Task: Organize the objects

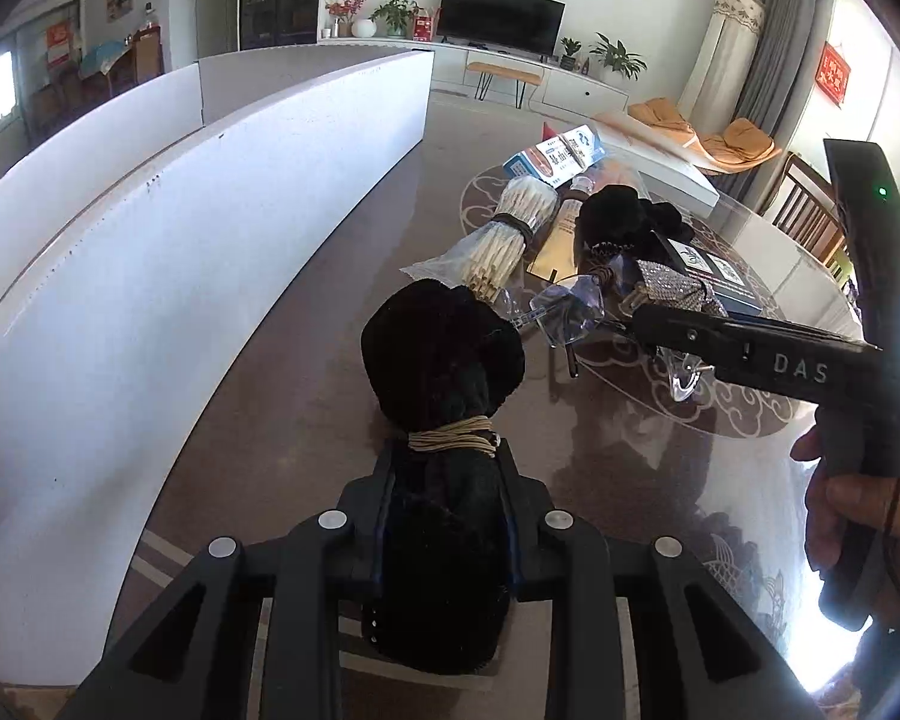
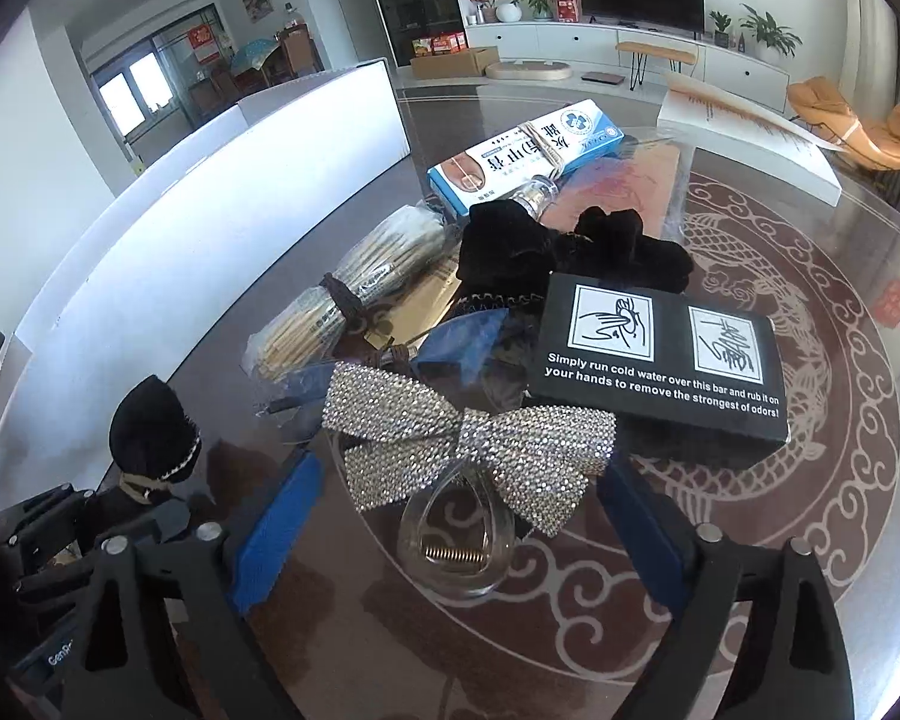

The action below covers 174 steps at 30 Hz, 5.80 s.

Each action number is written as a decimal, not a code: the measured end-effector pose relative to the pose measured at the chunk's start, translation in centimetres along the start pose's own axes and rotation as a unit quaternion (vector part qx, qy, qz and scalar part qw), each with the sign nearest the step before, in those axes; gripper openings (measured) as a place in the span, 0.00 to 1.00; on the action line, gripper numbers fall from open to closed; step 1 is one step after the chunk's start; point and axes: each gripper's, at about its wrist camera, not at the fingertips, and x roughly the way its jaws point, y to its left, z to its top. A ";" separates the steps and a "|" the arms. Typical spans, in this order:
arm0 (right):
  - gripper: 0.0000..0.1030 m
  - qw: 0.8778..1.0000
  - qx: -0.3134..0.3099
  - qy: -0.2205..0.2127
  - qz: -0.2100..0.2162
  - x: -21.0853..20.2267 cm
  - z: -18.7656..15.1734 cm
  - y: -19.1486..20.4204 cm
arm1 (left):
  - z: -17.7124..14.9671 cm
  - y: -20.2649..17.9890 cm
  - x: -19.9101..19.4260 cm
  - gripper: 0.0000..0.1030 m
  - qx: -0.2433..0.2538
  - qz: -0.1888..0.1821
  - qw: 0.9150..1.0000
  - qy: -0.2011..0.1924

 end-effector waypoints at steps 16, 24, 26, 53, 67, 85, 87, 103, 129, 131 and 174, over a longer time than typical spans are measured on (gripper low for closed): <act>0.33 0.994 -0.038 -0.063 0.086 -9.9 2.6 3.5 | 2.9 5.2 -11.1 0.26 -0.072 -0.076 0.990 -0.095; 0.33 0.974 -0.129 -0.061 0.173 -6.9 9.6 19.6 | 7.2 17.5 -11.1 0.26 -0.142 0.024 0.987 -0.066; 0.34 0.974 -0.139 -0.027 0.177 -4.2 10.5 22.4 | 7.7 19.2 -9.9 0.29 -0.140 0.054 0.988 -0.040; 1.00 0.983 0.000 -0.028 -0.179 -6.3 -8.6 -4.4 | -3.3 -6.2 -0.1 0.97 0.052 -0.010 0.998 0.017; 1.00 0.985 0.060 -0.013 -0.159 -5.2 -9.1 -6.9 | 1.3 -5.8 4.7 1.00 0.075 0.033 0.997 0.011; 1.00 0.985 0.060 -0.013 -0.162 -5.2 -9.2 -6.8 | 2.3 -5.9 5.6 1.00 0.072 0.034 0.997 0.014; 1.00 0.985 0.060 -0.013 -0.162 -5.3 -9.2 -6.8 | 2.9 -5.9 6.1 1.00 0.070 0.035 0.997 0.014; 1.00 0.985 0.060 -0.014 -0.162 -5.2 -9.2 -6.8 | 3.7 -5.9 6.8 1.00 0.066 0.037 0.997 0.013; 1.00 0.985 0.060 -0.014 -0.162 -5.2 -9.2 -6.8 | 3.7 -6.0 6.8 1.00 0.065 0.037 0.997 0.013; 1.00 0.985 0.060 -0.014 -0.162 -5.2 -9.2 -6.8 | 3.7 -6.0 6.8 1.00 0.065 0.037 0.997 0.013; 1.00 0.985 0.061 -0.014 -0.161 -5.2 -9.2 -6.8 | 3.4 -6.0 6.7 1.00 0.068 0.037 0.997 0.015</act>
